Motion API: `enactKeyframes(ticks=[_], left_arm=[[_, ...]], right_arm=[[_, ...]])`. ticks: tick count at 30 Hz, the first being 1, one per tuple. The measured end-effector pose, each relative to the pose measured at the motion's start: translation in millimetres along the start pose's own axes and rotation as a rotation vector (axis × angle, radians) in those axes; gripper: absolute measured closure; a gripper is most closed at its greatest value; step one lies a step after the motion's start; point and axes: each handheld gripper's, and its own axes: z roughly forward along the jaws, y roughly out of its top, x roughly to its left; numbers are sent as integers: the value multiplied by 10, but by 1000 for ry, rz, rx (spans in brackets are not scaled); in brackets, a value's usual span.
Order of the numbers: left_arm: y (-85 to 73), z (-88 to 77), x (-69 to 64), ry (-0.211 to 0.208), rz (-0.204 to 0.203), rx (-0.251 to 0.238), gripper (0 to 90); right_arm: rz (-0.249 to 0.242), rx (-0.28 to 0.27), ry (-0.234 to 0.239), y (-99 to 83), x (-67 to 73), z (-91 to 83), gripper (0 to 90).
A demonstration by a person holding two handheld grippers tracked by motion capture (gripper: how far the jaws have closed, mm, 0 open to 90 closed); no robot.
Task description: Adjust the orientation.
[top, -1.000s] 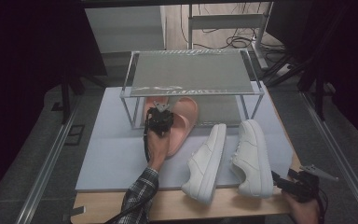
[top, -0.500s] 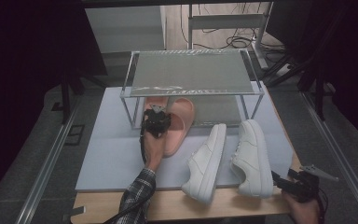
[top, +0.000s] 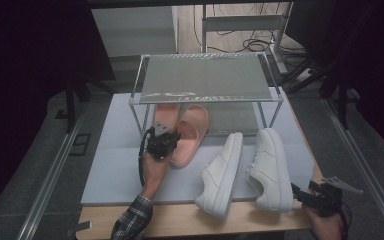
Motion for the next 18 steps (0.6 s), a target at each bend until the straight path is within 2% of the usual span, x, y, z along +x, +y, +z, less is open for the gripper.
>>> enactKeyframes(ticks=[3,6,13,18], left_arm=[[-84,-116,8,-39,8,-3,893],[-179,-197,16,-61,14,13,897],[-415,-281,29,-70,25,72,897],[-557,-308,21,-70,21,94,897]], right_arm=[[0,0,0,0,0,0,162],[-1,0,-1,0,0,0,162],[1,-1,0,0,2,1,162],[6,1,1,1,5,-1,162]])
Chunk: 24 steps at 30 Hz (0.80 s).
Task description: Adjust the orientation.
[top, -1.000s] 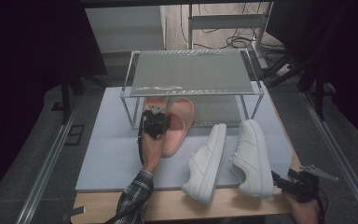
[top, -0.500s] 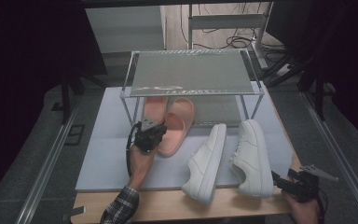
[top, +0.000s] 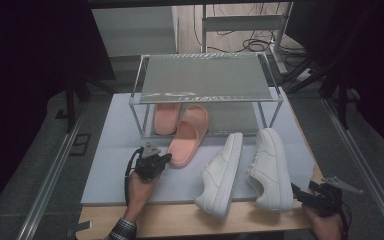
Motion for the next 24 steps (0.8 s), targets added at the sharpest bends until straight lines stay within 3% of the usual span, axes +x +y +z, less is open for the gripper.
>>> enactKeyframes(ticks=[10,24], left_arm=[[-163,74,-73,10,21,45,897],[-26,273,-228,19,46,34,896]], right_arm=[[-2,-1,-1,0,-1,1,162],[-2,-1,-1,0,-1,1,162]])
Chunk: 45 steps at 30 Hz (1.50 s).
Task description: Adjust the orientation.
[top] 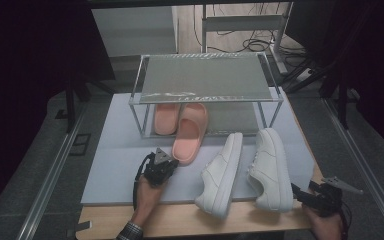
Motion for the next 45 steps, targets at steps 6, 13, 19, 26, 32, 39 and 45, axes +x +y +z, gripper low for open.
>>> enactKeyframes(ticks=[6,13,19,26,32,39,45], left_arm=[[100,76,-61,5,16,-14,896],[256,113,-85,22,33,-35,896],[351,197,-55,41,25,-30,895],[432,302,-2,60,11,-23,896],[500,399,70,72,-9,-21,896],[596,513,142,93,-18,-7,896],[678,616,184,111,-32,1,896]], right_arm=[[0,0,0,0,0,0,162],[0,0,0,0,0,0,162],[-1,0,0,0,-2,0,162],[-3,0,0,-1,-3,0,162],[-3,0,0,-1,-3,0,162],[-4,0,-1,-1,-4,0,162],[-4,0,0,-1,-5,0,162]])
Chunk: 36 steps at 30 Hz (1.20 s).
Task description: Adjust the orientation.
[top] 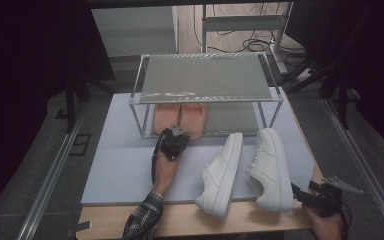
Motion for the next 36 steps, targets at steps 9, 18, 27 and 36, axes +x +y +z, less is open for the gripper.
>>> enactKeyframes(ticks=[9,18,27,36], left_arm=[[85,161,40,30,-29,19,896],[83,188,53,26,-41,21,896],[16,36,19,-14,-38,-1,836],[-144,-181,-53,-60,-33,-31,752]], right_arm=[[0,0,0,0,0,0,163],[1,0,1,-1,-1,-1,163],[0,-1,1,-1,-1,-1,163],[-1,-1,1,-2,-1,-1,163]])
